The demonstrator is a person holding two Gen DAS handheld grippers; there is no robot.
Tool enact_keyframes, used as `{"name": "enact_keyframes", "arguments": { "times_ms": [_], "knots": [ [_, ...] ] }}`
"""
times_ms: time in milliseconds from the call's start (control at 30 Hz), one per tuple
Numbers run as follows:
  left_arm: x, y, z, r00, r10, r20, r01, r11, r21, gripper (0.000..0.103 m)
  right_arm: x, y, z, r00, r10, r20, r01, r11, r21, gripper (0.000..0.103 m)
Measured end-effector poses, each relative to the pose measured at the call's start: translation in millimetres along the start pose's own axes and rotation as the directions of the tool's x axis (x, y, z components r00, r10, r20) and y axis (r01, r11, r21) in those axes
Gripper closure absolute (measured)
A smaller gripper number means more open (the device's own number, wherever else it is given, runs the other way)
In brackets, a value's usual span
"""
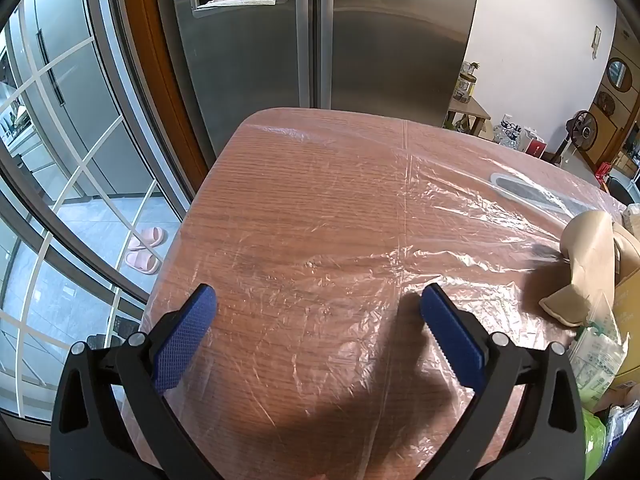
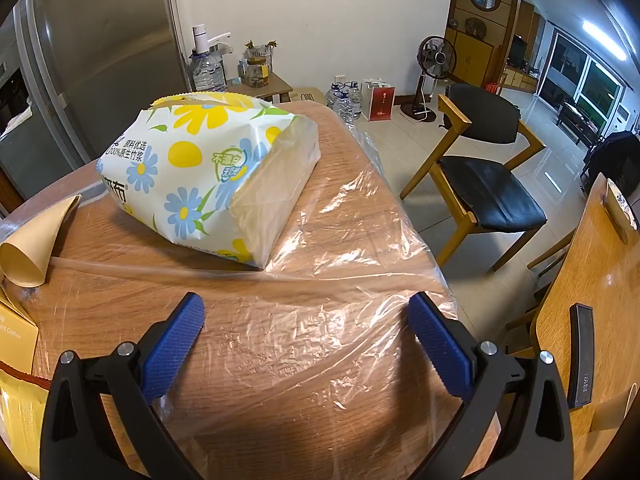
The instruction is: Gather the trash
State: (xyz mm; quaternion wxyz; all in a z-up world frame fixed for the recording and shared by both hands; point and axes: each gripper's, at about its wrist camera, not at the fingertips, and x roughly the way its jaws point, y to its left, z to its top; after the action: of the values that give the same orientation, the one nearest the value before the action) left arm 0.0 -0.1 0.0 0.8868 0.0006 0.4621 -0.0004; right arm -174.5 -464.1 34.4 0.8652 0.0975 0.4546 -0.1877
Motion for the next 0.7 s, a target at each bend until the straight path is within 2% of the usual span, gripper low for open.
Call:
{"name": "enact_keyframes", "arguments": {
  "times_ms": [700],
  "knots": [
    [-8.4,4.2,-7.7,1.0,-0.003,-0.003,0.003,1.0,0.0,0.001,-0.1,0.3,-0.2,1.0,-0.003,-0.001,0.003,1.0,0.005,0.004]
  ]
}}
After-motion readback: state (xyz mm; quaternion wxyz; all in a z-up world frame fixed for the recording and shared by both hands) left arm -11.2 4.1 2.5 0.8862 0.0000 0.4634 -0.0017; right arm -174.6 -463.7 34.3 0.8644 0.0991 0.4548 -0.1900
